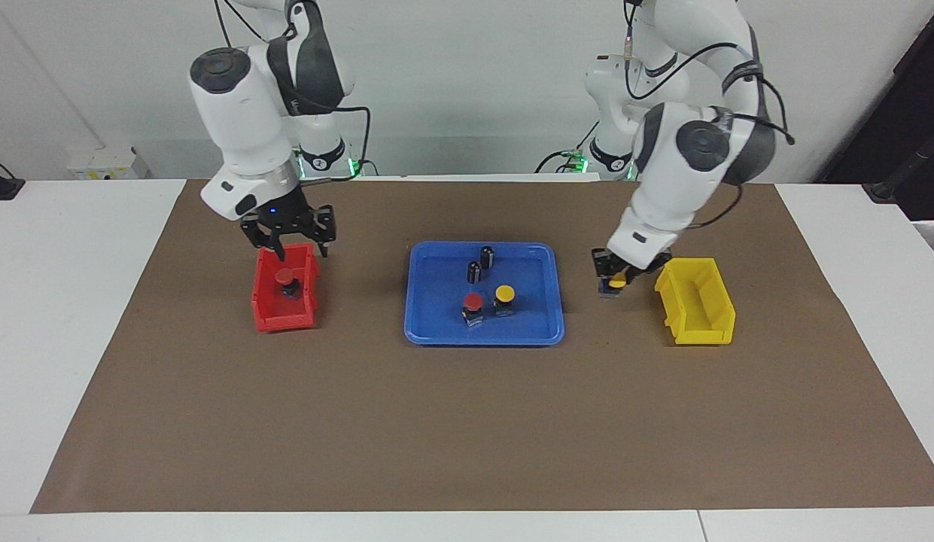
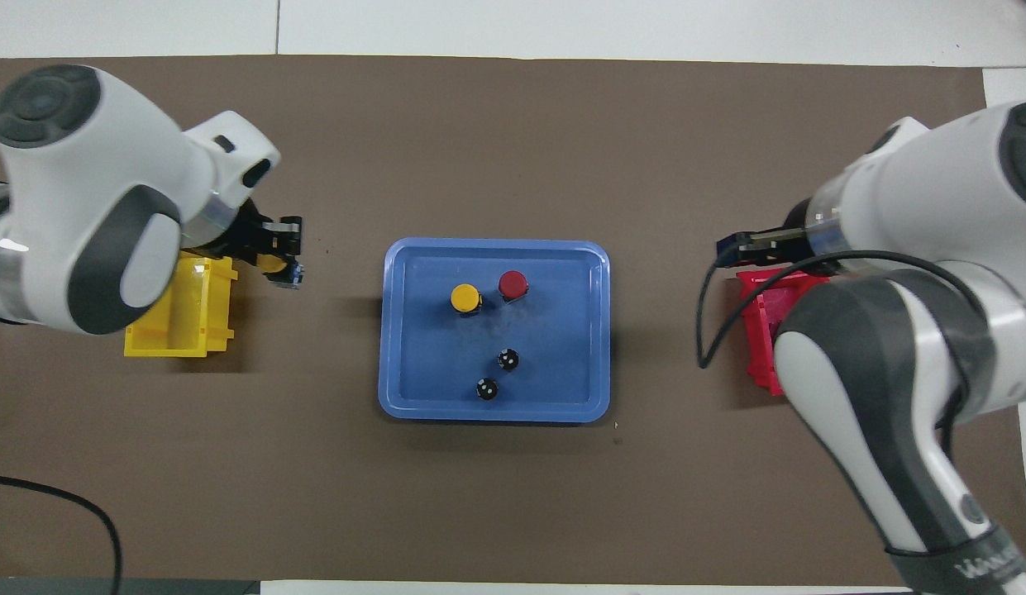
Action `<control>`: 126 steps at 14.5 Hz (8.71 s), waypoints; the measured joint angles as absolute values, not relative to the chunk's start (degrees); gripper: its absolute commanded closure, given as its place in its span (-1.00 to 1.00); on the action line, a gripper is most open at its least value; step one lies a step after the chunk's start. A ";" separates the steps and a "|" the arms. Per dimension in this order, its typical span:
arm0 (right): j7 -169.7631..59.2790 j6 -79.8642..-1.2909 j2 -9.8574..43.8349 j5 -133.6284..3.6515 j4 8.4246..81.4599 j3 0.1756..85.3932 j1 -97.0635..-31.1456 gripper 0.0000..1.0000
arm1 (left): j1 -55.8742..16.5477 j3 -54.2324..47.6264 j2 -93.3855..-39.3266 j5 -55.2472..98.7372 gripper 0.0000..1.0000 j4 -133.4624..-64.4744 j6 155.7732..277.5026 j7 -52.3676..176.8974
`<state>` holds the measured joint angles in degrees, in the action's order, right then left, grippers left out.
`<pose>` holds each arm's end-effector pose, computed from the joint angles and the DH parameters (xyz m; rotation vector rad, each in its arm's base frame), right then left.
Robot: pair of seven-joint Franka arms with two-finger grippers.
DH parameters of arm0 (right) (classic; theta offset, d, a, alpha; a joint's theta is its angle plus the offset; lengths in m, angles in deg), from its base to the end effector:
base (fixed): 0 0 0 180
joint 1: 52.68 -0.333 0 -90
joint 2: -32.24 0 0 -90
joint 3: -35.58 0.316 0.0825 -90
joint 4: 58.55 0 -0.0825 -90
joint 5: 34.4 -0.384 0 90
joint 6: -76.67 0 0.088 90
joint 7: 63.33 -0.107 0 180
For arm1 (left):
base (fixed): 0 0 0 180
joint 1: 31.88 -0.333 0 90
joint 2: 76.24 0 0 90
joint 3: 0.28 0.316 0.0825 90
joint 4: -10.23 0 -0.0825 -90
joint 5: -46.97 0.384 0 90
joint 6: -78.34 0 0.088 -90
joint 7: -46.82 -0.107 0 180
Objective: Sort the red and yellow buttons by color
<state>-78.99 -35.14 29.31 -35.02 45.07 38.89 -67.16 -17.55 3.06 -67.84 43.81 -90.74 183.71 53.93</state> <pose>0.5594 0.1796 0.5156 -3.0994 -0.0518 -0.1306 0.5856 -0.1198 0.4714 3.1057 -0.0801 -0.1174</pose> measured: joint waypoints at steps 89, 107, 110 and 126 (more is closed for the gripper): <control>-56.11 -7.45 33.61 -33.65 30.07 38.63 -43.38 -1.00 | -25.48 3.62 -65.26 54.95 0.97 -95.75 198.48 50.23; -56.41 -7.67 33.33 -33.49 29.76 39.03 -43.45 -1.00 | -25.57 2.94 -66.83 54.96 -0.09 -106.18 207.85 49.97; -56.41 -7.67 33.33 -33.49 29.76 39.03 -43.45 -1.00 | -25.58 2.95 -66.85 54.96 -0.26 -106.05 207.90 49.97; -56.42 -7.67 33.33 -33.49 29.76 39.07 -43.47 -1.00 | -22.35 1.21 -75.96 50.75 -1.00 -89.65 179.21 47.05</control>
<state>-56.42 -7.67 33.33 -33.49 29.76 39.07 -43.47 -22.35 1.21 -75.96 50.75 -89.65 179.21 47.05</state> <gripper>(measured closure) 0.000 0.000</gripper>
